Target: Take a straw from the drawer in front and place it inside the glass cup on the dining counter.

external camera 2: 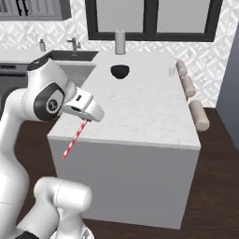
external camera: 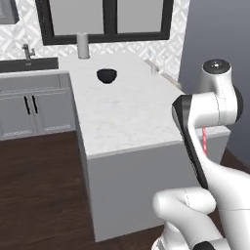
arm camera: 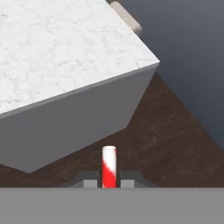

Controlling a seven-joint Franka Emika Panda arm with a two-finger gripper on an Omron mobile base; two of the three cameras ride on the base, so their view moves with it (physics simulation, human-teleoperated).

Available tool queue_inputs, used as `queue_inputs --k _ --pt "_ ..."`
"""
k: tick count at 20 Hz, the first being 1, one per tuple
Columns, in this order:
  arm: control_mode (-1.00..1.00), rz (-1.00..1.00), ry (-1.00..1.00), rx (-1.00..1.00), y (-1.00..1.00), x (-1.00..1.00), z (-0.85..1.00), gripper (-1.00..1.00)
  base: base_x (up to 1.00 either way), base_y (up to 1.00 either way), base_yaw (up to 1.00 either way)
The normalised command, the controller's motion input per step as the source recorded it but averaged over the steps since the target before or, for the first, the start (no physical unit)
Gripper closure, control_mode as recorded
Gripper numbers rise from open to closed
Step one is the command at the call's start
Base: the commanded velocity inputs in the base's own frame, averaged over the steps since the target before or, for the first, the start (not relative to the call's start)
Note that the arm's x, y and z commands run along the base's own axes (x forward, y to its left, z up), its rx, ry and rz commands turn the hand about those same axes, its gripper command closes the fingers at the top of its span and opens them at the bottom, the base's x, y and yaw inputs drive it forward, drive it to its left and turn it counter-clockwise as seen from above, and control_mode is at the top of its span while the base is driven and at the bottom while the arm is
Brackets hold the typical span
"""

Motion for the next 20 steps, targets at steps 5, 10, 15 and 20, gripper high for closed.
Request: queue_inputs --k 5,10,15,20 --pt "1.0 0.0 0.0 0.0 0.0 0.0 0.0 1.0 0.55 -1.0 0.03" --pt "1.0 0.0 0.0 0.0 0.0 0.0 0.0 1.0 0.27 -1.0 0.1" --pt "1.0 0.0 0.0 0.0 0.0 0.0 0.0 1.0 0.02 -1.0 0.22" --pt "1.0 0.0 0.0 0.0 0.0 0.0 0.0 1.0 0.05 -1.0 0.28"
